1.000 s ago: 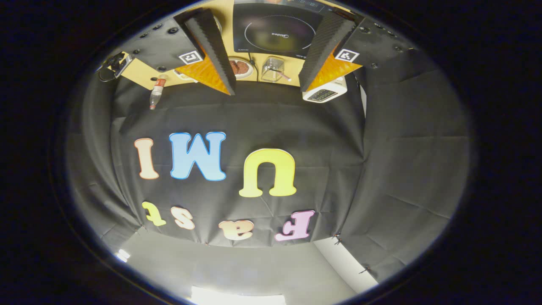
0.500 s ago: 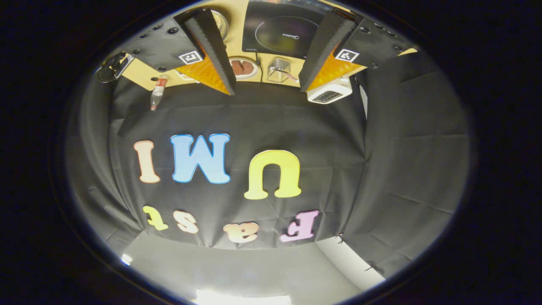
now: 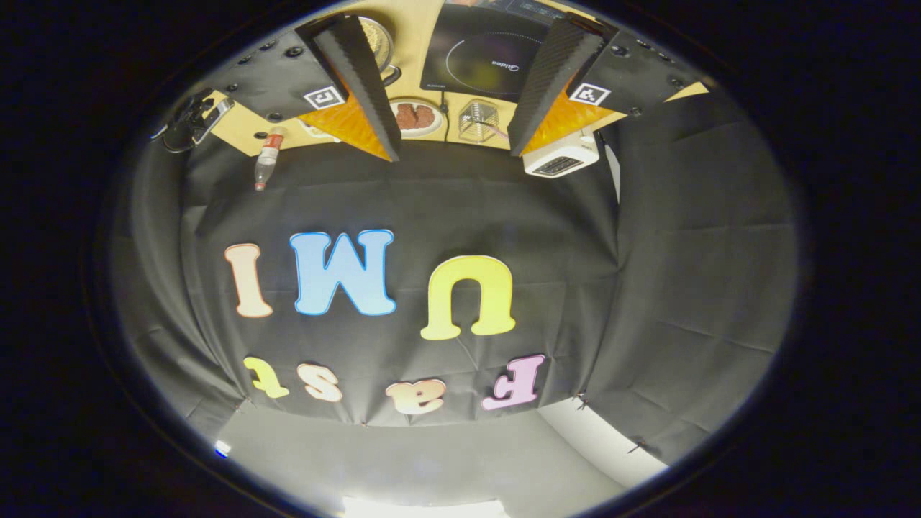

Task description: First push the handle of the pot to place it horizontally, then grasp the pot with both hands and set it on the induction cooktop.

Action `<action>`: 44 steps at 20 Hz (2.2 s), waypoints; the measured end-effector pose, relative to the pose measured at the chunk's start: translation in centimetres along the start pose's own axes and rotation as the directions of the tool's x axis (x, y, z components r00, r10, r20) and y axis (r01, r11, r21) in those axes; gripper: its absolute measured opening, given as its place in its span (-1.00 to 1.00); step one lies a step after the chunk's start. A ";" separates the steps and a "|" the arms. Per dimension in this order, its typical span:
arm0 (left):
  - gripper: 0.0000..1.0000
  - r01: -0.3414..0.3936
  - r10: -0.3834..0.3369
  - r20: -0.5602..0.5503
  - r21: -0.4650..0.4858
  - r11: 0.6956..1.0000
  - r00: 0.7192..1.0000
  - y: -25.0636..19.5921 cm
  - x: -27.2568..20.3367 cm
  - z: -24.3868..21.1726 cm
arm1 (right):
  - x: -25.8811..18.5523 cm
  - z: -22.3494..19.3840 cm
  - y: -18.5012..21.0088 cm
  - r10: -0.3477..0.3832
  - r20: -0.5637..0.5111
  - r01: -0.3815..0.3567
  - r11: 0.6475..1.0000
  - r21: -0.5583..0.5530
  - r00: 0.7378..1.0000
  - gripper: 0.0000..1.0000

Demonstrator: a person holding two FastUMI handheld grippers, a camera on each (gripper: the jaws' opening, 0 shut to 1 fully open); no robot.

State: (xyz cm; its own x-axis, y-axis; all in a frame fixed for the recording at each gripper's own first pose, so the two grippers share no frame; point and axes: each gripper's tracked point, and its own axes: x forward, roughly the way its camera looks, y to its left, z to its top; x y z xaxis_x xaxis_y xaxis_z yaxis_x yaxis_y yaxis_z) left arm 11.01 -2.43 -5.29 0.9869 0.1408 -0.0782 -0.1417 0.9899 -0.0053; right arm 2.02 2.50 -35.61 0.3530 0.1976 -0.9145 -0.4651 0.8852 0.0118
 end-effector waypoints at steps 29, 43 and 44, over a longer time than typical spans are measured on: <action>1.00 -0.104 0.111 -0.107 0.066 0.992 0.988 -5.4 -0.9 -4.3 | 3.2 7.0 -12.8 -0.156 0.179 0.108 0.962 0.252 0.971 -0.99; 0.97 0.047 -0.045 -0.346 -0.002 0.999 0.937 -7.7 6.2 -16.4 | -0.5 13.6 -13.3 -0.228 0.452 0.064 0.935 0.350 0.862 1.00; 0.89 0.056 -0.056 -0.364 -0.010 0.998 0.930 -8.0 6.5 -17.3 | -0.3 13.7 -13.3 -0.229 0.450 0.066 0.934 0.351 0.863 1.00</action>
State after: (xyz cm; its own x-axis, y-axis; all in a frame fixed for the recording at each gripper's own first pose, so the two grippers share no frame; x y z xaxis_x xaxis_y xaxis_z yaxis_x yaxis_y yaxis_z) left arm 17.25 -9.74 -22.96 0.8974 0.0694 -0.4357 -0.0866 0.9960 -0.0197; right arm 19.22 -3.58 -30.00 0.7765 0.1570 -0.6103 -0.1268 0.9876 0.0927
